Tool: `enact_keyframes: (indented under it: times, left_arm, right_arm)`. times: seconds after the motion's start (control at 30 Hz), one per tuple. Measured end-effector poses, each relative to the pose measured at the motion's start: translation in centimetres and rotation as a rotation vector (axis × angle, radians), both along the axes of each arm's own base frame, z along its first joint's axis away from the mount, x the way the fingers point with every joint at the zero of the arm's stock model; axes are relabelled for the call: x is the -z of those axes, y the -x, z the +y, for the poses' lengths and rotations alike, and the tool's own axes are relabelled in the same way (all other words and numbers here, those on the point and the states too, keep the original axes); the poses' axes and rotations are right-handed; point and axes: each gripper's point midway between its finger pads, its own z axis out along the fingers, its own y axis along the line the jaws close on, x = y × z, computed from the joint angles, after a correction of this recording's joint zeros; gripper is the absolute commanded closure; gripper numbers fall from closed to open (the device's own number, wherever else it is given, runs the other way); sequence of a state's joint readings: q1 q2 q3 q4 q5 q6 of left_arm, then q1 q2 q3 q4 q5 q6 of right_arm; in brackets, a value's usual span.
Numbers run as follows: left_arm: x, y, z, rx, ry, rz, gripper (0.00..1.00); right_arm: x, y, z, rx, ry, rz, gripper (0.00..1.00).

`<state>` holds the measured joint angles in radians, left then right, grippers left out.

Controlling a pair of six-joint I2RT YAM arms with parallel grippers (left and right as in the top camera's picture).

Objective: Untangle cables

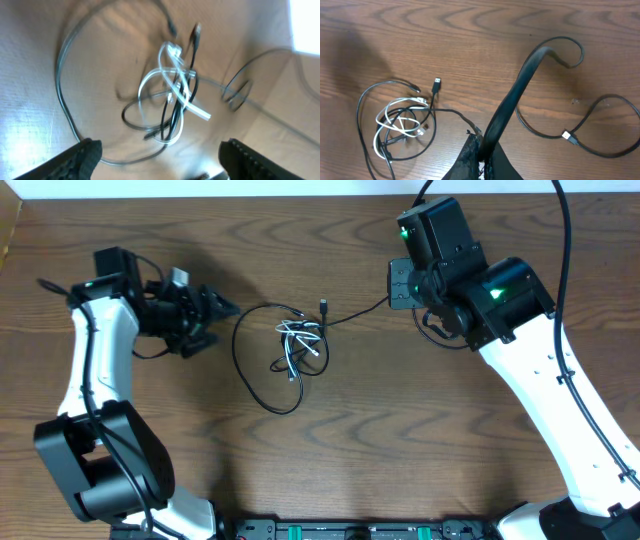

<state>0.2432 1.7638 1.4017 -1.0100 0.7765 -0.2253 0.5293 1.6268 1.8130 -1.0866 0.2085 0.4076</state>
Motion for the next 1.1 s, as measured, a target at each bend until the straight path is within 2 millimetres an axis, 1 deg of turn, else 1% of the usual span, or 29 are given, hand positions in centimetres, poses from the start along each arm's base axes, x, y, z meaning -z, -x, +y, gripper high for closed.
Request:
enact_keyframes:
  times: [0.03, 0.07, 0.13, 0.23, 0.37, 0.5, 0.57, 0.73, 0.93, 0.97, 1.0, 1.07, 1.1]
  left_arm:
    - [0.3, 0.6, -0.7, 0.023, -0.021, 0.029, 0.41]
    - [0.8, 1.2, -1.4, 0.054, -0.050, 0.055, 0.44]
    - [1.6, 2.2, -2.2, 0.104, -0.113, 0.097, 0.44]
    - [2.6, 3.0, -3.8, 0.189, -0.205, 0.111, 0.44]
    - [3.8, 3.5, -6.3, 0.303, -0.270, 0.075, 0.43]
    - [4.2, 3.3, -8.5, 0.377, -0.297, 0.019, 0.40]
    - [4.2, 3.0, -9.0, 0.393, -0.305, -0.004, 0.37]
    - [4.7, 2.0, -9.2, 0.404, -0.321, -0.040, 0.37]
    - [6.9, 1.8, -9.1, 0.410, -0.330, 0.009, 0.38]
    - [7.3, 1.9, -9.0, 0.412, -0.330, 0.020, 0.42]
    - [7.8, 1.9, -9.0, 0.414, -0.333, 0.034, 0.63]
    - [8.7, 2.0, -8.8, 0.417, -0.342, 0.059, 0.92]
    - [9.0, 2.0, -8.7, 0.418, -0.351, 0.063, 0.92]
  right_arm:
    - [0.0, 0.0, 0.0, 0.000, 0.002, 0.000, 0.99]
    - [0.0, 0.0, 0.0, -0.001, 0.004, 0.000, 0.99]
    - [0.0, 0.0, -0.1, -0.003, 0.006, 0.000, 0.99]
    - [0.0, 0.0, -0.1, -0.004, 0.007, 0.000, 0.99]
    - [0.1, 0.0, -0.1, -0.004, 0.009, 0.001, 0.99]
    - [0.1, 0.1, -0.1, -0.004, 0.011, 0.003, 0.99]
    - [0.1, 0.1, -0.2, -0.003, 0.012, 0.004, 0.99]
    - [0.1, 0.1, -0.2, -0.003, 0.013, 0.005, 0.99]
    - [0.1, 0.1, -0.2, -0.003, 0.013, 0.005, 0.99]
    - [0.1, 0.1, -0.2, -0.003, 0.013, 0.005, 0.99]
    - [0.1, 0.1, -0.2, -0.003, 0.013, 0.005, 0.99]
    - [0.1, 0.1, -0.2, -0.003, 0.013, 0.005, 0.99]
    - [0.1, 0.1, -0.2, -0.004, 0.015, 0.004, 0.99]
